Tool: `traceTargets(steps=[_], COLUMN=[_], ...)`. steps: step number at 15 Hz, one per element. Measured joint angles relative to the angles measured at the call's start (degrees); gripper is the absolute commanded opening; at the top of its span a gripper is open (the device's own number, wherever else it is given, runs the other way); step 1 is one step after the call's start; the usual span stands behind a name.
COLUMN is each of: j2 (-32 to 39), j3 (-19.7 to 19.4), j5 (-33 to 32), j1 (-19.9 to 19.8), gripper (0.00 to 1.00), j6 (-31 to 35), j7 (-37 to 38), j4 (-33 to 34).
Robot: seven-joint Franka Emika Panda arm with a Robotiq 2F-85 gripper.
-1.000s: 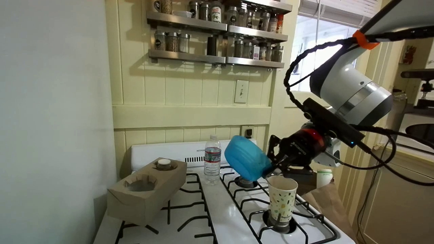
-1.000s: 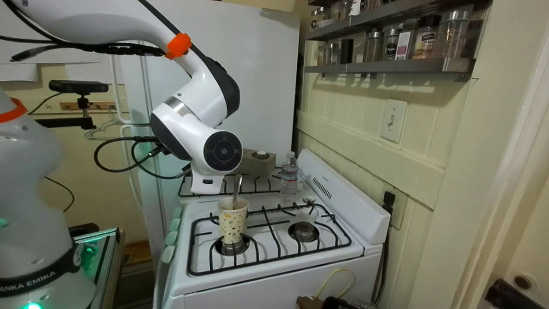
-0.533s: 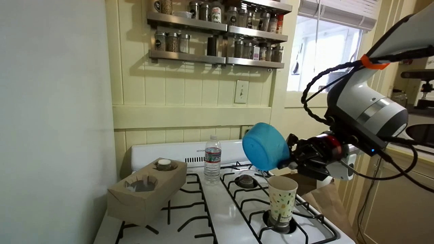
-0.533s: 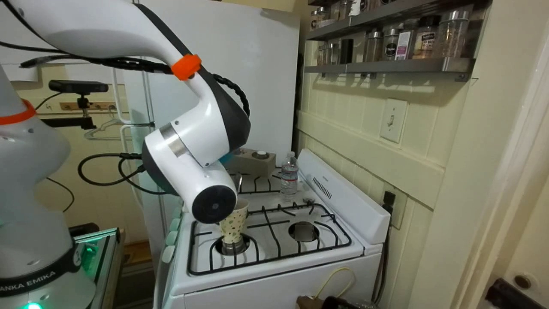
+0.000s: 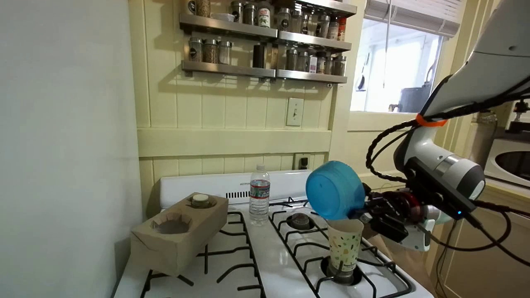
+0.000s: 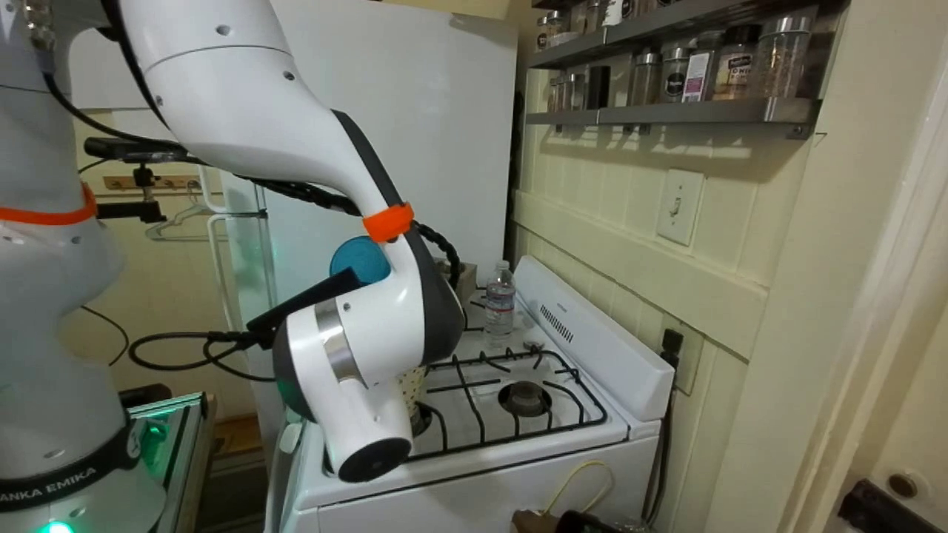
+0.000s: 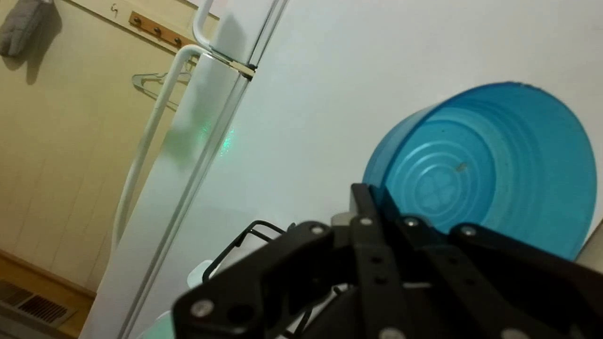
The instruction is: Put the blue bowl on top of the coffee cup.
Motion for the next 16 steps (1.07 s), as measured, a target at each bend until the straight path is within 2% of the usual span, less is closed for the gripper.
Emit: traceTargets(steps=[4,9,16], j2=[2.4,4.5,9.8], j3=[-1.7,-1.9,-2.4], j5=[-0.8,-1.3,-3.8], j1=[-1.4,-1.8,-4.5], gripper=[0.01,0.01,0.01], j6=[0.0,-0.3,-1.4], j7=[0.0,-0.9,-11.8], j4=[0.3,1.5,2.2])
